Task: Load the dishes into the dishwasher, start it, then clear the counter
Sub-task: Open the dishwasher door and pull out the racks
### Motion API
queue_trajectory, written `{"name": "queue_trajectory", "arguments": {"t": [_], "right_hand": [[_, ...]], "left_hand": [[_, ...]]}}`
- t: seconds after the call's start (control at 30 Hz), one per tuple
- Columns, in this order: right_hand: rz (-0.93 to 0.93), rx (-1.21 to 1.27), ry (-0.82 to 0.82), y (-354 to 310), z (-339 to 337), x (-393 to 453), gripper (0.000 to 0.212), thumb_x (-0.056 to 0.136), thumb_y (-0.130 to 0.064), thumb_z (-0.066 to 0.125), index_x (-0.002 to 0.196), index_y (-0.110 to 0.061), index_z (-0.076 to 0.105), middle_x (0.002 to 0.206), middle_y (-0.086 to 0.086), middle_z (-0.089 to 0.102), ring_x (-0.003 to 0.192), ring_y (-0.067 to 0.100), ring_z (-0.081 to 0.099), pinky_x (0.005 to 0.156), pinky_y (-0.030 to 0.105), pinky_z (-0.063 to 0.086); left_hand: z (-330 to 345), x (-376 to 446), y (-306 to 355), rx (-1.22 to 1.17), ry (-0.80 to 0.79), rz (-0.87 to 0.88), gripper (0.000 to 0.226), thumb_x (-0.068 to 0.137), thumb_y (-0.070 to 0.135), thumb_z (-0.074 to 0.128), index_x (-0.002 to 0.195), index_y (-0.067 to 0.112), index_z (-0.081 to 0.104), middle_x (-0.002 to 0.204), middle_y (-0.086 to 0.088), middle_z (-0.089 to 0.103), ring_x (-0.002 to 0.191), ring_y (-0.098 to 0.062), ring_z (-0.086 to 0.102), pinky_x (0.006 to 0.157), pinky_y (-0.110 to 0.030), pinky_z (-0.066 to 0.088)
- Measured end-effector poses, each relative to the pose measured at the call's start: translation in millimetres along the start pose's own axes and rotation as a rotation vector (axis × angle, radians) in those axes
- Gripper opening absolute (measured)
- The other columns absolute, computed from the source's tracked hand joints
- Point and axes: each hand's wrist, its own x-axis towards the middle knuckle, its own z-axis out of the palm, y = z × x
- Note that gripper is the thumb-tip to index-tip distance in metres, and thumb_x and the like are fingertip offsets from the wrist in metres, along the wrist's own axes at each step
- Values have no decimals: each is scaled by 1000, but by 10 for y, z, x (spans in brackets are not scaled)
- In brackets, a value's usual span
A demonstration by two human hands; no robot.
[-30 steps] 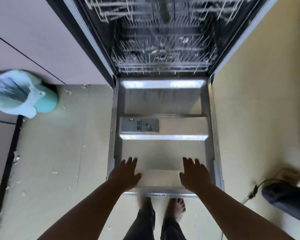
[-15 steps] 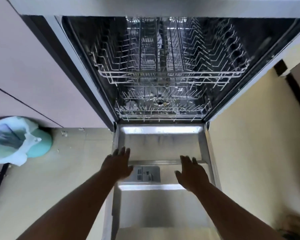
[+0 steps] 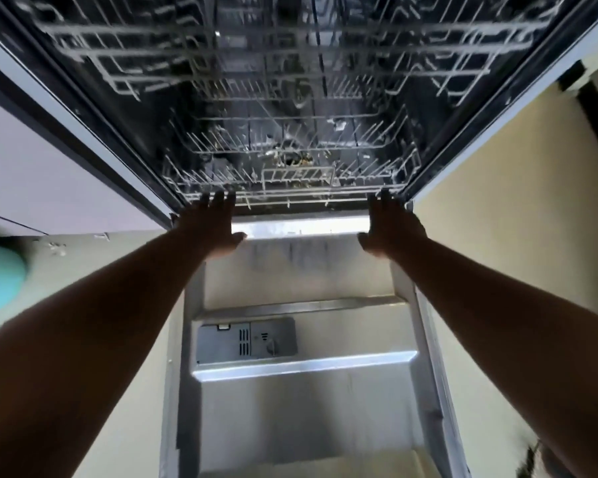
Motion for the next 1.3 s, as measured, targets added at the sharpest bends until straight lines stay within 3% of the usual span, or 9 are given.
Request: {"name": "queue_trajectory", "arguments": {"t": [0.4,0.53,0.67,0.77,0.9,1.03,1.13,1.2,1.3], "right_hand": [[-25,-35,-73,30,115,509,85,92,-37,52,154,-23,-6,161,9,-8,147,37,-3,116,53,8],[-31,-58,50,83,189,514,76,88,-32,52,152,-23,11,157,11,20,142,39,18,114,52,17],[-42,-41,224,135,304,357,45,94,-41,42,135,-23,45,135,14,52,124,35,47,106,47,32],[-34,13,227,118,325,67,32,99,-30,38,122,-21,58,121,14,60,113,33,56,100,44,37],[81,103,60,114,526,-420,47,102,-39,27,119,-10,61,119,17,61,111,34,58,90,39,44],[173,116,-44,112,960,-1062,39,92,-34,33,97,-10,62,98,17,62,87,34,65,79,41,47],[136,29,-187,121,1127,-1545,36,81,-29,29,80,-11,60,77,10,61,67,31,66,67,37,47],[120,0,-276,164,1202,-1759,25,88,-25,32,82,-18,55,79,3,60,73,26,63,70,33,44],[103,49,-284,150,1310,-2060,32,88,-22,34,61,-19,53,56,4,56,52,25,58,58,30,39]], "left_hand": [[57,296,33,-97,28,-41,93,88,53,58,155,16,5,161,-9,12,148,-32,4,116,-49,23],[158,269,93,-89,42,-71,104,78,61,66,154,19,9,159,-11,16,146,-34,14,113,-51,28],[245,108,148,-94,121,-91,88,76,71,57,146,23,34,148,-13,41,134,-37,38,109,-49,34],[327,-204,242,-128,141,-120,68,87,68,45,134,19,48,135,-14,53,124,-37,48,100,-44,39],[506,-668,335,-97,121,-32,66,92,54,15,102,18,69,102,-11,71,93,-30,65,83,-36,48],[891,-1238,484,-23,143,116,35,82,32,42,68,11,68,75,-14,61,70,-33,58,65,-39,47],[1254,-1654,536,-209,256,85,31,82,34,50,91,8,65,103,-18,61,94,-39,58,76,-44,45],[1468,-1901,539,-308,193,8,56,85,47,48,118,3,58,130,-24,53,122,-44,49,95,-49,44],[1700,-2233,569,-282,12,-22,86,92,67,21,142,-1,41,149,-22,38,140,-38,33,112,-51,30]]}}
